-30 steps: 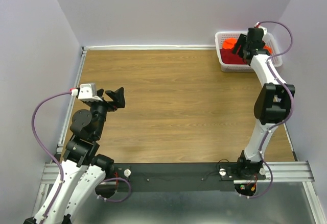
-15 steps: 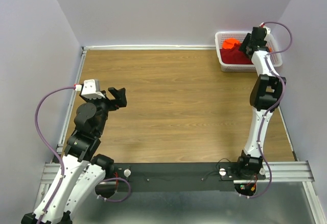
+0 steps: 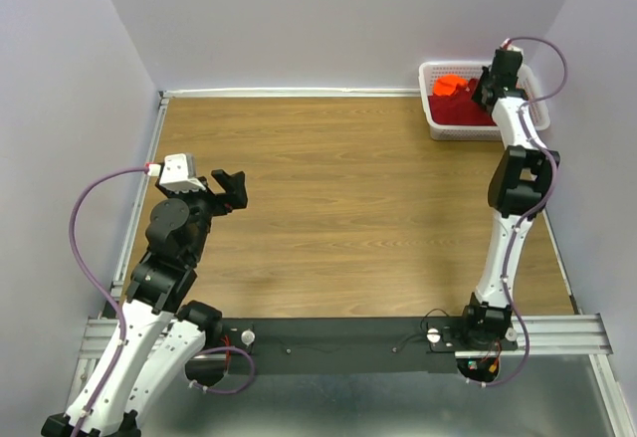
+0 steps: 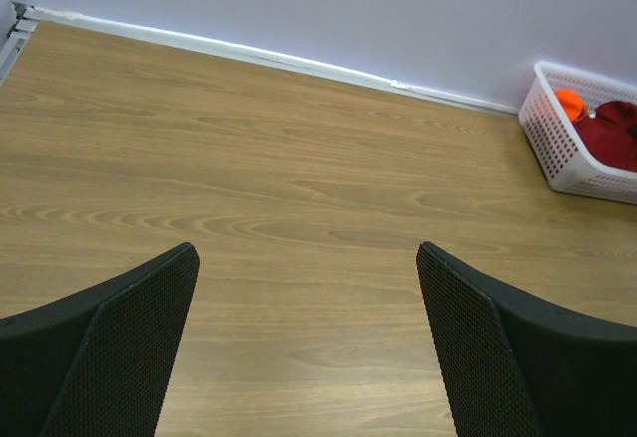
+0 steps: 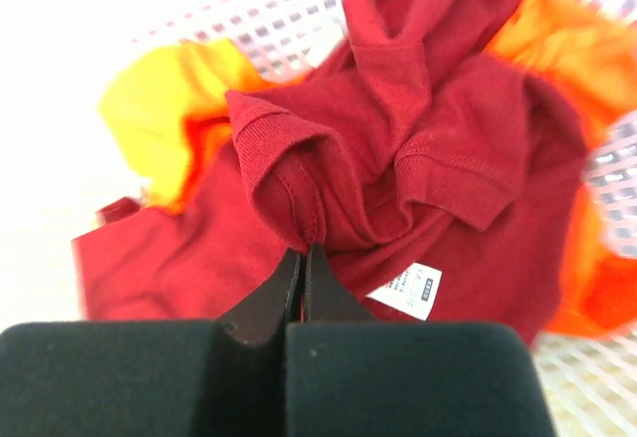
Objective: Fold and stack the t-shirts
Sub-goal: Grab the tshirt from the pile, then move the tshirt to the center of the board
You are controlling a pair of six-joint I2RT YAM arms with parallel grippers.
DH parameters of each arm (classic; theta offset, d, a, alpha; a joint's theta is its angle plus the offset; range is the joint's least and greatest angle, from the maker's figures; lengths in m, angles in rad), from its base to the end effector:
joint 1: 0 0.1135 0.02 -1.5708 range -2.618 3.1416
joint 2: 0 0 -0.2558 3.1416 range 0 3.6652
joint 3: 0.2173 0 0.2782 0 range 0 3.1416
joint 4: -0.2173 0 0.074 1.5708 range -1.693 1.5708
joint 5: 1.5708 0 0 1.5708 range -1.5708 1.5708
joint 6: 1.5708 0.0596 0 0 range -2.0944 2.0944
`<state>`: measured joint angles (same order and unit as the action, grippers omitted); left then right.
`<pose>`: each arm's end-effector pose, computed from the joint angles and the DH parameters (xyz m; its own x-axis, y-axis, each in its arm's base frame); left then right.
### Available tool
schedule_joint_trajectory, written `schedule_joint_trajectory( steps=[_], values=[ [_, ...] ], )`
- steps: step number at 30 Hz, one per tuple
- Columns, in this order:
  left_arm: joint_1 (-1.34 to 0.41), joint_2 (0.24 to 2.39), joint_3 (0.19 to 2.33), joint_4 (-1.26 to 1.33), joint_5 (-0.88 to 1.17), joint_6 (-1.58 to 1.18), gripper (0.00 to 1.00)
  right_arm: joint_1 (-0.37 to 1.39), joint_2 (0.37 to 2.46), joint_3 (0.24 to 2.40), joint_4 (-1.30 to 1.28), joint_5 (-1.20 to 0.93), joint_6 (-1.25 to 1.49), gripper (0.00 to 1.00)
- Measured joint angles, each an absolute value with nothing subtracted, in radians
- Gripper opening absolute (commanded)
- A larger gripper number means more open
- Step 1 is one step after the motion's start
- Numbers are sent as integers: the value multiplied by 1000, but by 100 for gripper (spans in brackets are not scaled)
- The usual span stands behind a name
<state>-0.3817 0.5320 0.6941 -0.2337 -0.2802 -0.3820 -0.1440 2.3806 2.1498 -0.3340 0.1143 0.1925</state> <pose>0.1815 -0.0551 0.3369 -0.0996 -0.3460 -0.9329 0.0699 0.9328 -0.3535 0.5888 -0.0922 0.2149 -0.4744 0.2608 -0.8408 0.3349 0.9368 0.1017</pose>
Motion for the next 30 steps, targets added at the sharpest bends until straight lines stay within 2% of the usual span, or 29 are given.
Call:
schedule_joint_trajectory(
  steps=[7,11,14,20,30],
  values=[
    [-382,521,694,-211,-279,-382,98,-56,2072,2112,-350,35,93,1],
    [-382,514,694,-188,-274,-382,98,154,1877,2123,-325,-15,22,1],
    [-382,501,694,-181,-270,-382,99,324,1814,2148,-303,-74,0,1],
    [-382,440,694,-181,-259,-382,98,490,1809,2169,-297,-187,22,1],
    [-382,401,694,-191,-248,-382,98,559,1825,2180,-289,-281,104,1]
  ],
)
